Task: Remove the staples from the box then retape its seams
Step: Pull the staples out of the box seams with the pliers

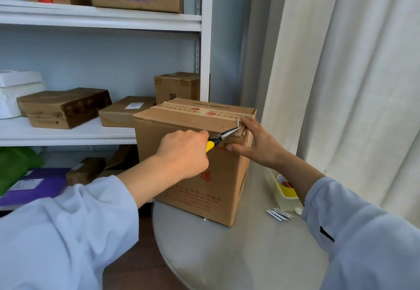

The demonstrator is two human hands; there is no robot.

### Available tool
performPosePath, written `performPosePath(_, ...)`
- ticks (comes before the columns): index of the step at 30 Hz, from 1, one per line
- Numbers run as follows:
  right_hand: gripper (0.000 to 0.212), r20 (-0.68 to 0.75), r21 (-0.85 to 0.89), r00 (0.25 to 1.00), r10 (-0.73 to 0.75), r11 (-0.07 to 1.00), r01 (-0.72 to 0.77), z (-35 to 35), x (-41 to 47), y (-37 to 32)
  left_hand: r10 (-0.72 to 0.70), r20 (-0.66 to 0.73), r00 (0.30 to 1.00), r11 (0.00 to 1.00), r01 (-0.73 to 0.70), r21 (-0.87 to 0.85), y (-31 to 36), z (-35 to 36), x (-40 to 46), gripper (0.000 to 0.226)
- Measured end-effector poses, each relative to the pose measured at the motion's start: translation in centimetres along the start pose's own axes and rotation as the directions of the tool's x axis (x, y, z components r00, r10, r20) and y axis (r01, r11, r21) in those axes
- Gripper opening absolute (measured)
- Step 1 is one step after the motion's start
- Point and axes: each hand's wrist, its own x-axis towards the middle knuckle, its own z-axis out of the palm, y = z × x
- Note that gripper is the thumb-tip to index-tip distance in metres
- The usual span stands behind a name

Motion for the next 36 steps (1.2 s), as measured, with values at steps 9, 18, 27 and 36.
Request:
performPosePath(9,0.045,-0.288,0.066,0.957,0.025,0.998,-0.006,-0.8,-2.1,-2.1,-0.006,-0.065,0.998,1.0,0.007,0.024,0.3,0.0,-0.2,0.024)
performPosePath(18,0.041,-0.274,0.035,0.96,0.061,0.998,-0.053,-1.1,-2.2,-2.8,0.005,-0.082,0.997,0.997,0.001,0.076,0.3,-0.2,0.1,0.024)
performPosePath(27,0.037,-0.254,-0.001,0.964,0.079,0.997,-0.083,-1.5,-2.1,-2.8,-0.009,-0.091,0.996,1.0,0.01,0.012,0.1,-0.3,0.1,0.015)
performPosePath(36,0.043,-0.228,-0.019,0.968,0.103,0.994,-0.11,-1.8,-2.2,-2.9,-0.067,-0.162,0.984,0.994,0.052,-0.091,0.2,-1.2,0.5,0.025)
